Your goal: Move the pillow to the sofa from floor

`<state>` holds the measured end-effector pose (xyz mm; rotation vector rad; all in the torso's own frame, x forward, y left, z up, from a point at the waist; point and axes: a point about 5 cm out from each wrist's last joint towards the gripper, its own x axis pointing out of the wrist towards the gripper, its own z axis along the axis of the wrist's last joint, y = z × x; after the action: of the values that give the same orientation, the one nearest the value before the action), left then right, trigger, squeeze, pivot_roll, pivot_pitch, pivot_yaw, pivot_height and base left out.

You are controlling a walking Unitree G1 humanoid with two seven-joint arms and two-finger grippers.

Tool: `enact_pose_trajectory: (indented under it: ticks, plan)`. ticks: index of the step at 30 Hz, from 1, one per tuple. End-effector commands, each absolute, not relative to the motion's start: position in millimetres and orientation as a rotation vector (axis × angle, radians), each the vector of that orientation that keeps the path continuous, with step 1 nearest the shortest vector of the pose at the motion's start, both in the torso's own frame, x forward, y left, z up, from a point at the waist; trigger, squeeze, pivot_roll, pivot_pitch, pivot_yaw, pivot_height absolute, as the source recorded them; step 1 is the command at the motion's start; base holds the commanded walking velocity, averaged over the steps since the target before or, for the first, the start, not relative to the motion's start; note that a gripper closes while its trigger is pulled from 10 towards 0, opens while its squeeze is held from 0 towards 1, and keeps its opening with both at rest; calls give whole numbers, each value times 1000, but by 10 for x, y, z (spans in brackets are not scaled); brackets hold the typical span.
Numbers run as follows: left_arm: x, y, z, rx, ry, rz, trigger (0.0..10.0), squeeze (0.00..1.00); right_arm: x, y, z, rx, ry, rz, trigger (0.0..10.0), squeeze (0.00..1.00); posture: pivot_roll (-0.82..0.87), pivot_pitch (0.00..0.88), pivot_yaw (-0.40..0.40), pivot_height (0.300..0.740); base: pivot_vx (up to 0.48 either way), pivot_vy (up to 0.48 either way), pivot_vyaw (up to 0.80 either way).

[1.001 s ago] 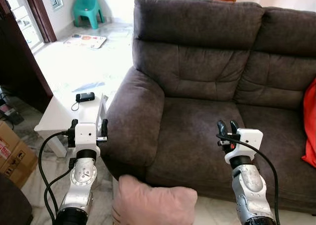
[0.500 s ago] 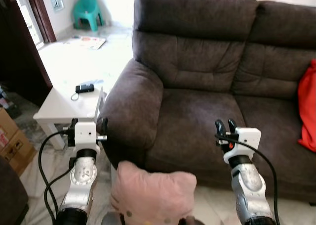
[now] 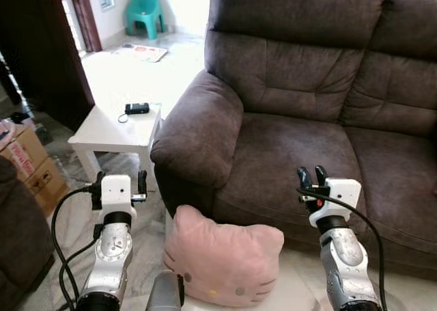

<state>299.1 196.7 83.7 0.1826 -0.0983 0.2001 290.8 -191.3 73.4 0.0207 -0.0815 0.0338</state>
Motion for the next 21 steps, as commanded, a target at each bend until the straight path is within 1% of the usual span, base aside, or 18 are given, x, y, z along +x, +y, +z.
enact_pose_trajectory:
  ticks: [1, 7, 15, 16, 21]
  plan:
    - [3028, 1930, 871, 171, -99, 186, 10000, 0, 2933, -1932, 783, 18, -97, 31, 10000, 0, 53, 0, -64, 641, 0, 0, 0]
    - [3031, 1871, 839, 153, -86, 134, 10000, 0, 2936, -1935, 786, 26, -99, 24, 10000, 0, 51, 0, -61, 641, 0, 0, 0]
    - [3027, 1849, 836, 154, -84, 122, 10000, 0, 2934, -1893, 788, 40, -101, 33, 10000, 0, 47, 0, -58, 641, 0, 0, 0]
    - [3027, 1850, 841, 156, -87, 123, 10000, 0, 2932, -1885, 779, 39, -98, 37, 10000, 0, 47, 0, -59, 628, 0, 0, 0]
    - [3026, 1853, 845, 156, -90, 121, 10000, 0, 2937, -1883, 784, 35, -100, 39, 10000, 0, 45, 0, -56, 607, 0, 0, 0]
